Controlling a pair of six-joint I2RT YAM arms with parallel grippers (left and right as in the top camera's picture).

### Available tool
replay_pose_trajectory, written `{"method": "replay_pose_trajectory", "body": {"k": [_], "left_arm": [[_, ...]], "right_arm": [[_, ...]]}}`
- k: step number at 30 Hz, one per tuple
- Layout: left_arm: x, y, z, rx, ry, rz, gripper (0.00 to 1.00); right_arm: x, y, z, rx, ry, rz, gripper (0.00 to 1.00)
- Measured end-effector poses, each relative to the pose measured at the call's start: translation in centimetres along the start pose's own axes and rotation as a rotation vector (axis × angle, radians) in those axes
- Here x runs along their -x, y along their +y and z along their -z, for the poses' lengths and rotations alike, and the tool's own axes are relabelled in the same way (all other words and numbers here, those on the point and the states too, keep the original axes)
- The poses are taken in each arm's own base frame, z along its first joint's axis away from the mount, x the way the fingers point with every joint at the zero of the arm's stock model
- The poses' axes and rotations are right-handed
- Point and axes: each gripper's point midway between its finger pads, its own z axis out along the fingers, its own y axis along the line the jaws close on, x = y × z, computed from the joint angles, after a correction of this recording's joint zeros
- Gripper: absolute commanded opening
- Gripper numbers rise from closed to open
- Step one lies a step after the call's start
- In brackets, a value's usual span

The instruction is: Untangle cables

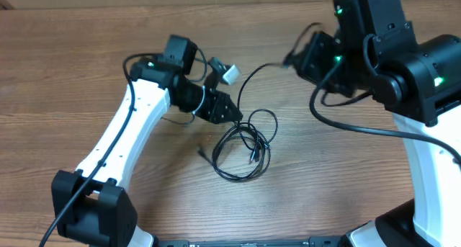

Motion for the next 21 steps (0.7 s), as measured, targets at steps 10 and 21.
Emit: {"method": "replay_pose_trajectory", "body": {"k": [10, 21], "left_arm": [[5.0, -6.1, 7.0, 0.098, -0.189, -0.019, 0.04], [9.8, -14.1, 13.6, -0.006, -0.440, 0.012, 0.04]], "right_arm": [[1.6, -3.0, -1.4, -0.178, -0.091, 0.034, 1.00], [-2.1, -6.5, -9.6, -0.357, 0.106, 0.054, 1.00]]}}
